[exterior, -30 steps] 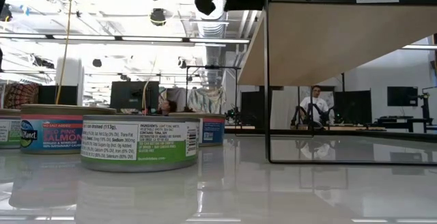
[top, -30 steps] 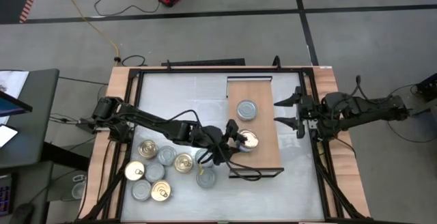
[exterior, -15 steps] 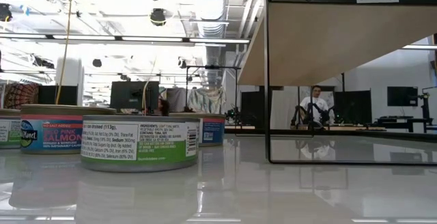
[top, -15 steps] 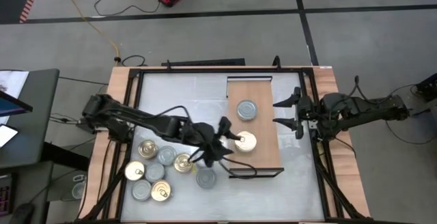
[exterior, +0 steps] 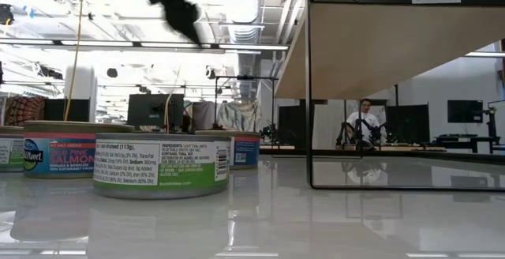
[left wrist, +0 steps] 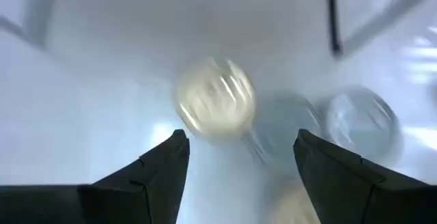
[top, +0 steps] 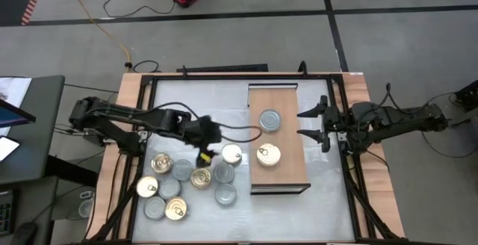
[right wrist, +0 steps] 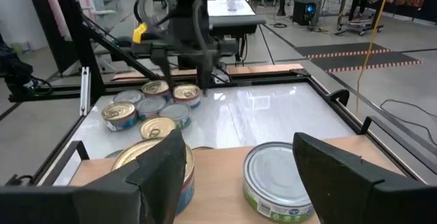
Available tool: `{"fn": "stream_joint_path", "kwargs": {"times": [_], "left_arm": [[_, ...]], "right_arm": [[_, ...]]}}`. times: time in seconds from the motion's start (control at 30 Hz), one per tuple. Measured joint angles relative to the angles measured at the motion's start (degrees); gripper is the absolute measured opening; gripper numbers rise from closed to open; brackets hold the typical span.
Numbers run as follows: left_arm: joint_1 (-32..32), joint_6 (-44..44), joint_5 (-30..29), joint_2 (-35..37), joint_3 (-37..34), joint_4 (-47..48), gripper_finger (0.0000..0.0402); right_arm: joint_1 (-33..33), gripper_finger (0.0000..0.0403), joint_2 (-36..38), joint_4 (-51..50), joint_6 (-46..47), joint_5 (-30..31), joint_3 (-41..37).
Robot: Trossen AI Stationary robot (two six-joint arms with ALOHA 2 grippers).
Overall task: Stack canned seafood by type on shelf
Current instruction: Stack the blue tuna can on top of the blue tuna can
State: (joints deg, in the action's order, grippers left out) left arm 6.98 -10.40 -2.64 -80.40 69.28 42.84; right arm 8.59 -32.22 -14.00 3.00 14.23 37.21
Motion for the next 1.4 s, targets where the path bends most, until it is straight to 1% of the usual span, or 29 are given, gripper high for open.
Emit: {"fn": "stream_joint_path", "kwargs": {"times": [0.07,0.13,0.27,0.43,0.6,0.7,1.0,1.1,1.17,1.2,1.27,1.3,1.4], "left_arm": [[0.6,-2.6,3.6,0.8,-2.9,2.7,0.0254],[1.9,-4.2,5.6,1.1,-6.0,4.6,0.0254],[4.4,-5.3,6.7,1.3,-12.6,4.0,0.0254],[4.5,-8.2,4.8,1.2,-18.1,-1.9,0.0244],[4.1,-9.9,4.2,1.2,-18.7,-6.3,0.0214],[3.9,-10.0,3.7,0.5,-18.7,-6.7,0.0195],[3.9,-8.7,4.0,-4.8,-18.6,-8.2,0.0143],[3.9,-7.2,4.0,-5.7,-18.4,-8.3,0.0114],[3.1,-6.9,3.8,-5.7,-18.5,-7.9,0.0083],[2.5,-6.8,3.2,-5.7,-18.5,-7.6,0.0064],[0.9,-6.5,-0.2,-5.7,-18.7,-6.0,0.0025],[0.0,-6.3,-1.9,-6.0,-18.9,-5.0,0.0013],[-2.4,-5.6,-7.6,-5.7,-18.8,-3.1,0.0007]], "right_arm": [[-0.1,0.0295,-0.2,0.0,-0.9,0.0,0.0],[-0.3,0.0295,-0.1,0.7,-2.0,0.0,0.0],[-1.4,0.0295,-0.1,2.6,-2.9,0.0,0.0],[-2.5,0.0295,-0.1,3.1,-3.5,0.0,0.0],[-3.5,0.0295,-0.1,3.6,-4.3,-0.1,0.0],[-3.5,0.0295,-0.1,3.8,-4.8,0.0,0.0],[-3.5,0.0295,-0.1,4.5,-6.1,0.0,0.0],[-3.5,0.0295,-0.1,4.8,-6.2,0.0,0.0],[-3.5,0.0295,-0.1,5.0,-6.2,0.0,0.0],[-3.5,0.0295,-0.1,5.2,-6.2,0.0,0.0],[-3.5,0.0295,-0.1,5.6,-6.2,0.0,0.0],[-3.5,0.0295,-0.1,5.7,-6.2,0.0,0.0],[-3.5,0.0295,-0.1,5.7,-6.2,0.0,0.0]]}}
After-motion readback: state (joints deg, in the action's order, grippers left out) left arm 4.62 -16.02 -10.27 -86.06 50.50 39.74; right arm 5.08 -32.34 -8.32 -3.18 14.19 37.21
